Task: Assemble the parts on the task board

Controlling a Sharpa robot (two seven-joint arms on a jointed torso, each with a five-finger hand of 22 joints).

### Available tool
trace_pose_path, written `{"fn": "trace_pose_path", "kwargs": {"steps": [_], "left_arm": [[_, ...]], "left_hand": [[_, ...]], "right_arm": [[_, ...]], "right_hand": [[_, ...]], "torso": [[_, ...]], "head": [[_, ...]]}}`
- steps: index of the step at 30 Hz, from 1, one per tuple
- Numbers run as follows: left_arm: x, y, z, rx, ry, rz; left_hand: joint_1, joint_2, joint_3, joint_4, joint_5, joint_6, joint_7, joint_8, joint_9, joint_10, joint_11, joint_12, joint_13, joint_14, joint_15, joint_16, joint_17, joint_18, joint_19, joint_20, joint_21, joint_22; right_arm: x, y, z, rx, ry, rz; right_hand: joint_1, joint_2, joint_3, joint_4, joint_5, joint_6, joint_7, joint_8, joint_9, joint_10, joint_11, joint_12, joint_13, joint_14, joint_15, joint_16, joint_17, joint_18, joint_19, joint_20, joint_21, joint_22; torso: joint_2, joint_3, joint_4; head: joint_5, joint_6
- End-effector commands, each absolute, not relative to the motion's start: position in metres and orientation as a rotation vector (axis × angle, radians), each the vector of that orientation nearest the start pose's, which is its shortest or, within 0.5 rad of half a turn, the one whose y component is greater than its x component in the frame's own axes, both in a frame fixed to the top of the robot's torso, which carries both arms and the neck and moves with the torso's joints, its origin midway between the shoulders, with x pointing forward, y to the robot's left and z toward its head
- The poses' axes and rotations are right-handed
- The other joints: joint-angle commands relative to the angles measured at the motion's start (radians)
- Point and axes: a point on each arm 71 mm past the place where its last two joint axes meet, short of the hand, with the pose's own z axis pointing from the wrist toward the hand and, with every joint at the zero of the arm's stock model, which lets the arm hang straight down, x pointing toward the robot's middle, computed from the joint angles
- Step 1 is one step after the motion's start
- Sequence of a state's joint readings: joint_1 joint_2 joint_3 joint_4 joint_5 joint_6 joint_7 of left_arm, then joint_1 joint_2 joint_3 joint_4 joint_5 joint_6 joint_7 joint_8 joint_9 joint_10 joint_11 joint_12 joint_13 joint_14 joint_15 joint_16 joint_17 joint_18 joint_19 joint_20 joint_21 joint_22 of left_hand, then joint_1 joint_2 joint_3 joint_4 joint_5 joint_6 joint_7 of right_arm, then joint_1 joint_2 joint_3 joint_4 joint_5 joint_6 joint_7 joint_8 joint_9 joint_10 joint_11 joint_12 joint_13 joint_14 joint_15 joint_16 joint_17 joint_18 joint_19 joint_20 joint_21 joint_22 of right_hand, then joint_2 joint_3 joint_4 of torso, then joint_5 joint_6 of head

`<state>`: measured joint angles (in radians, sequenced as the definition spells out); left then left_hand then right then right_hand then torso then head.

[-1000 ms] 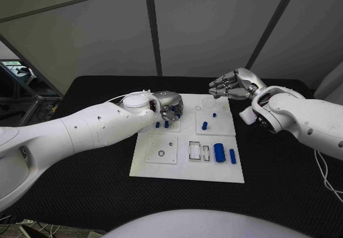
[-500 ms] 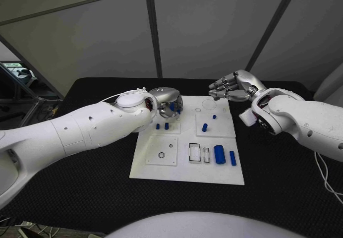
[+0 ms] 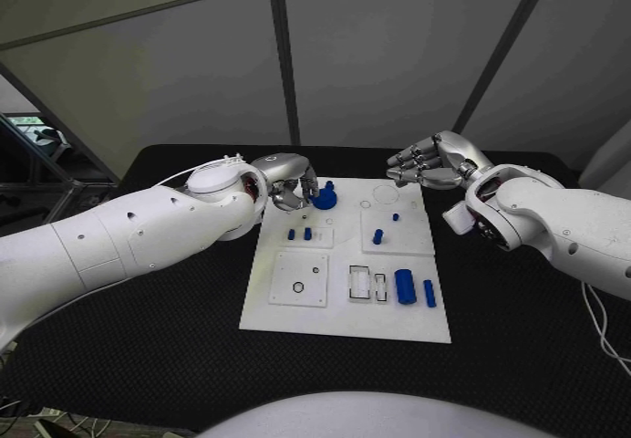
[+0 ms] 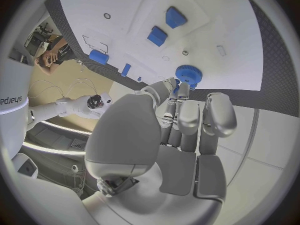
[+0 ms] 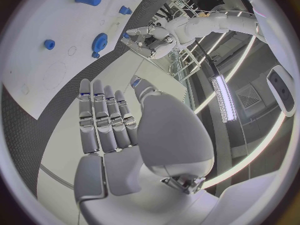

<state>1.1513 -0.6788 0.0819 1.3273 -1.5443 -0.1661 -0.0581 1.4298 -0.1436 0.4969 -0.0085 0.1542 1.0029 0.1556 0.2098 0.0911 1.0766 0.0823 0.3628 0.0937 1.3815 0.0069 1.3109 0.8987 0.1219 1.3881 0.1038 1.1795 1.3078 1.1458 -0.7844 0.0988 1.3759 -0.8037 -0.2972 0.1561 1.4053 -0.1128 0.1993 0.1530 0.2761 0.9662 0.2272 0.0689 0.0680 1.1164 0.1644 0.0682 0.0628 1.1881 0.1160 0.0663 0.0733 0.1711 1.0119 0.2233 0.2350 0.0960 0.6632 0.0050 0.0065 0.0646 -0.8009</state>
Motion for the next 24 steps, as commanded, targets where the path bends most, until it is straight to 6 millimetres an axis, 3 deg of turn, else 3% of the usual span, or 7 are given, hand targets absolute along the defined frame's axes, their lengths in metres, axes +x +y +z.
{"fn": "trace_pose_path", "kwargs": {"steps": [1, 11, 24], "left_arm": [[0.523, 0.176, -0.188, 0.202, 1.757, -0.622], [0.526, 0.186, -0.194, 0.178, 1.800, -0.601], [0.526, 0.182, -0.201, 0.188, 1.819, -0.616]], "left_hand": [[-0.009, -0.001, 0.008, 0.000, -0.006, 0.010, -0.002, -0.006, -0.001, 0.010, 0.001, -0.007, -0.001, 0.006, -0.001, 0.005, -0.002, -0.033, 0.003, 0.003, 0.005, 0.018], [-0.020, -0.007, 0.003, 0.002, -0.007, 0.020, -0.006, -0.009, -0.001, 0.022, -0.002, -0.014, 0.001, 0.006, -0.004, 0.005, -0.009, -0.031, -0.001, 0.002, -0.002, 0.015], [-0.037, -0.014, -0.005, 0.008, -0.007, 0.022, -0.006, -0.017, -0.003, 0.026, -0.002, -0.025, 0.002, 0.003, -0.004, 0.005, -0.017, -0.030, -0.004, 0.001, -0.007, 0.013]], "right_arm": [[0.520, -0.215, -0.167, 0.432, 1.584, 1.124], [0.520, -0.214, -0.167, 0.431, 1.585, 1.125], [0.520, -0.214, -0.167, 0.432, 1.586, 1.126]], "right_hand": [[0.003, 0.011, -0.001, -0.002, 0.006, -0.008, 0.000, -0.002, 0.000, -0.009, -0.001, 0.001, 0.000, -0.008, -0.001, -0.002, -0.001, 0.013, 0.007, -0.002, -0.005, -0.001], [0.003, 0.011, -0.001, -0.002, 0.006, -0.008, 0.000, -0.002, 0.000, -0.009, -0.001, 0.001, 0.000, -0.008, -0.001, -0.002, -0.001, 0.013, 0.007, -0.002, -0.005, -0.001], [0.003, 0.011, -0.001, -0.002, 0.006, -0.008, 0.000, -0.002, 0.000, -0.009, -0.001, 0.001, 0.000, -0.008, -0.001, -0.002, -0.001, 0.013, 0.007, -0.002, -0.005, -0.001]], "torso": [[-0.001, -0.0004, 0.0016], [0.001, -0.0001, -0.0022], [0.002, 0.0002, -0.0008]], "head": [[0.002, -0.001], [0.006, -0.001], [0.004, -0.006]]}}
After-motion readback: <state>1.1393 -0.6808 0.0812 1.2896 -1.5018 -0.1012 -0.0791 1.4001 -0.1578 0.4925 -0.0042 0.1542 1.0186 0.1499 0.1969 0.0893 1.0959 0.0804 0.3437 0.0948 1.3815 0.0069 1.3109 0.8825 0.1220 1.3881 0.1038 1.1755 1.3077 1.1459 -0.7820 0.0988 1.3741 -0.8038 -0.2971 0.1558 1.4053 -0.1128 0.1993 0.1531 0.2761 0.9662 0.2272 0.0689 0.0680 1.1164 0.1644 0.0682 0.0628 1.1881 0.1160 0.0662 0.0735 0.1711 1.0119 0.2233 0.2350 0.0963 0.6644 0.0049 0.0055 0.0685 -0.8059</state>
